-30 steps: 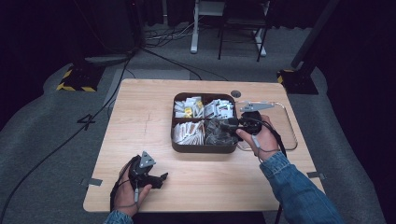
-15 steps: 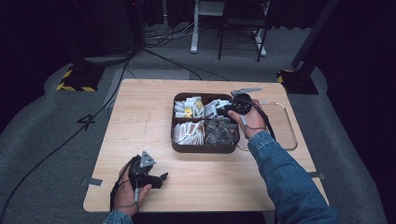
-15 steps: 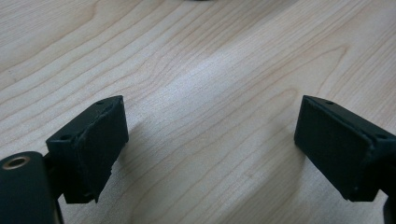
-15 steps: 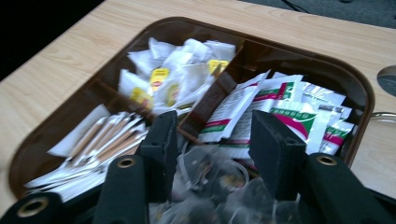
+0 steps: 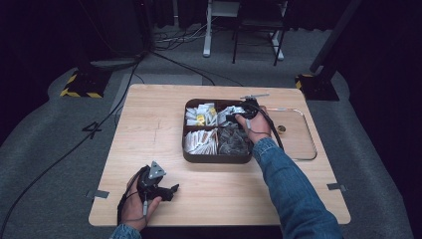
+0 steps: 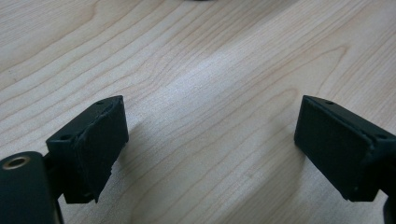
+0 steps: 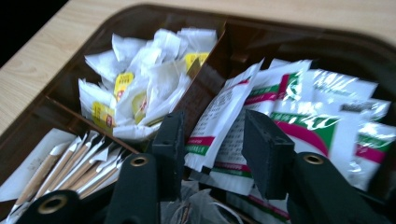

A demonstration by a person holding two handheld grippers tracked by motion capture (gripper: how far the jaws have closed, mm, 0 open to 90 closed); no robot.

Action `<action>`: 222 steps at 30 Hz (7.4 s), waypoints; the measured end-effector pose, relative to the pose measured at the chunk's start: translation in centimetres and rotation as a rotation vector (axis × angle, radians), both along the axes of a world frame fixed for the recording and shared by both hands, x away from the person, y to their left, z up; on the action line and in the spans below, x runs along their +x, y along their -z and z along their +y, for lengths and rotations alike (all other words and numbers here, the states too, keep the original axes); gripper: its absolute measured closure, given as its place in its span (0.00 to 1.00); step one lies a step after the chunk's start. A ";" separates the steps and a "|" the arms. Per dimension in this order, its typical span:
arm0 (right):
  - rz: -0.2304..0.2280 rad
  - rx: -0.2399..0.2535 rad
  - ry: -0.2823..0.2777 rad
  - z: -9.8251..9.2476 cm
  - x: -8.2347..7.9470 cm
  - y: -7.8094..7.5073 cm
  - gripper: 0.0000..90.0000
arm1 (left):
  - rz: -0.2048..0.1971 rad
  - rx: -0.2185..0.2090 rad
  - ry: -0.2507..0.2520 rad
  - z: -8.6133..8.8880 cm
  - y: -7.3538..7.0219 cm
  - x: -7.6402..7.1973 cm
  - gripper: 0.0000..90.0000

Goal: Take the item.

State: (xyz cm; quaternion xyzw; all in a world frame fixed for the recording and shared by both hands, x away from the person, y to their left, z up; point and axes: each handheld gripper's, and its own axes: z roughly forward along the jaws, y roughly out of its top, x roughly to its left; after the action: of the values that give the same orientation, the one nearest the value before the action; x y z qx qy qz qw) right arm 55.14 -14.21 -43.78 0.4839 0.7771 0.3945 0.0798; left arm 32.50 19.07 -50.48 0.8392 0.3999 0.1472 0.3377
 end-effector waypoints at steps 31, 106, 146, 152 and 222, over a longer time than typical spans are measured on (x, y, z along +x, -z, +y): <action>0.108 -0.031 0.080 2.5 0.9 1.6 0.97 | 0.000 0.000 0.000 0.0 0.0 0.0 0.11; -0.038 0.198 -0.351 -1.9 -20.0 -4.1 0.98 | 0.002 0.009 -0.002 -0.3 0.0 0.7 0.10; 0.130 -0.025 -0.466 0.8 -23.3 1.5 0.98 | 0.002 0.009 -0.002 -0.3 0.0 0.7 0.10; 0.146 -0.034 -0.468 0.9 -23.3 1.8 0.98 | 0.002 0.009 -0.002 -0.3 0.0 0.7 0.10; -0.192 -0.031 -0.239 -11.6 -20.5 -1.0 0.37 | 0.004 0.002 0.003 0.4 0.0 0.7 0.10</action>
State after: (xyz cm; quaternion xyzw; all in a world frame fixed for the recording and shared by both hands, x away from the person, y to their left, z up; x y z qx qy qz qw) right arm 34.60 -25.83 -42.79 0.3467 0.8241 0.4334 0.1136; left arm 33.18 19.42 -50.47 0.8405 0.3990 0.1454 0.3366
